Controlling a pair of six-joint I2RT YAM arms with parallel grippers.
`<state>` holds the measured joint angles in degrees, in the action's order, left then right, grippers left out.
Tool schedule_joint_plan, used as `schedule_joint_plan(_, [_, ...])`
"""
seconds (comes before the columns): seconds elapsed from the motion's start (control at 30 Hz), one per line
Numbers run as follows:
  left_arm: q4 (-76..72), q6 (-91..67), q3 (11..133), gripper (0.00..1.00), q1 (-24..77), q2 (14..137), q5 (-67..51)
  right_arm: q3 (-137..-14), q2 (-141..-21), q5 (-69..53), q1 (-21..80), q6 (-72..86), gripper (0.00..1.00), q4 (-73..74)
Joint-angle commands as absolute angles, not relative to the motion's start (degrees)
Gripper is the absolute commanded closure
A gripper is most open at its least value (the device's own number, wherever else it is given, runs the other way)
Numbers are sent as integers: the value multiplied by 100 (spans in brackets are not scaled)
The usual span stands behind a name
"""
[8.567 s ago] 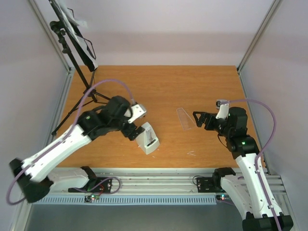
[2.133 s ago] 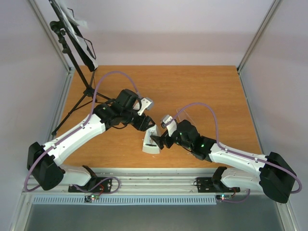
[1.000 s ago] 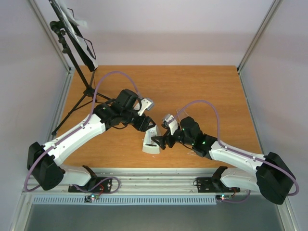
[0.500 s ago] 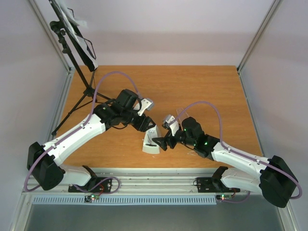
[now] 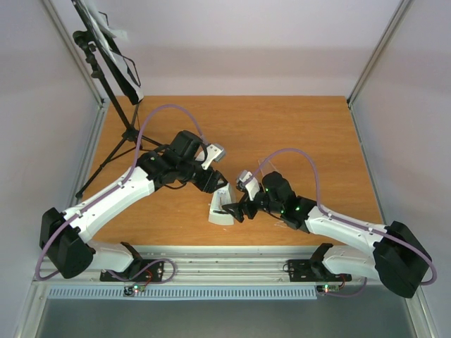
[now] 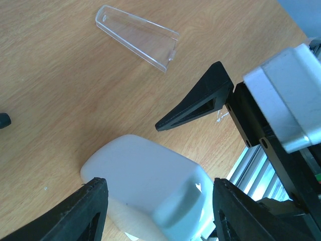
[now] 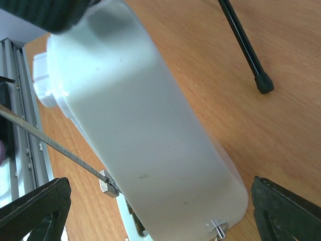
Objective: Pack up the instrument practice props
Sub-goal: Hook the pendulum onto the metronome.
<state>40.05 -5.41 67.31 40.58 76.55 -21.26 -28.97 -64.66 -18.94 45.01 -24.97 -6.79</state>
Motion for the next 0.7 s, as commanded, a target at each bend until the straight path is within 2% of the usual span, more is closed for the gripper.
schedule_joint_plan(0.0, [3935,-431,6750,41,4056,7717,-2195,-3042,-6635,-1837,4540,-2561,2,-822])
schedule_joint_plan(0.67, [3942,-448,6750,41,4060,7774,-2241,-3120,-6885,-1352,4783,-2532,1,-1108])
